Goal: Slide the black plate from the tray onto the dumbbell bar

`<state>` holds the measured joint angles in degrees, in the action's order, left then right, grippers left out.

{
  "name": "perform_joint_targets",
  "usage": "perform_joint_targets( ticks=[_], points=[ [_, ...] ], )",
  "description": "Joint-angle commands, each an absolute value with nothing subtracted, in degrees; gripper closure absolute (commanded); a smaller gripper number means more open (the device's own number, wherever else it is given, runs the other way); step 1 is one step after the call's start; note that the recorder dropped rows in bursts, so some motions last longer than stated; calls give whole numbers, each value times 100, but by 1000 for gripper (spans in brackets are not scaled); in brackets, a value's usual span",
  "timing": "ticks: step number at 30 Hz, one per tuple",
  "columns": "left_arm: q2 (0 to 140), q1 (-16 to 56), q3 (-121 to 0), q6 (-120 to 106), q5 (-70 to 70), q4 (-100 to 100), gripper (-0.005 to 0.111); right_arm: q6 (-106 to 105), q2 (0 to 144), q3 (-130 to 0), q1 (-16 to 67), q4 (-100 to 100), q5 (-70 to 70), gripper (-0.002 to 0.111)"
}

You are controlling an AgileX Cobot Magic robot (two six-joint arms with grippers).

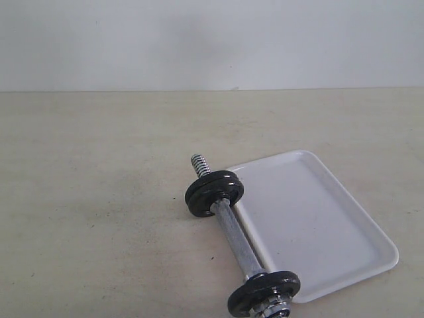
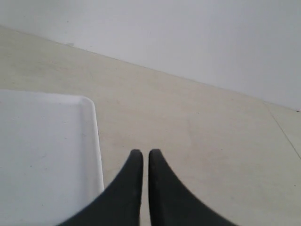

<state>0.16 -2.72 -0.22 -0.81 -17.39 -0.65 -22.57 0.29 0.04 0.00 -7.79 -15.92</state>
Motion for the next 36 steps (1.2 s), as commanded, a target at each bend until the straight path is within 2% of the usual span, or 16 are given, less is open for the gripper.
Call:
perform_joint_targets(
  ticks=[1, 13, 20, 26, 36],
  points=[
    [0, -281, 0, -248, -1780, -104, 102, -2239, 0, 0, -5, -441, -1566, 106],
    [0, -281, 0, -237, -1780, -104, 102, -2239, 0, 0, -5, -488, -1735, 106],
    [0, -281, 0, -213, -1780, -104, 102, -2239, 0, 0, -5, -1408, -1748, 106],
    [0, -281, 0, -213, -1780, -104, 102, -938, 0, 0, -5, -1364, -1831, 106],
    [0, -281, 0, -213, -1780, -104, 102, -890, 0, 0, -5, -1084, -1779, 106]
  ],
)
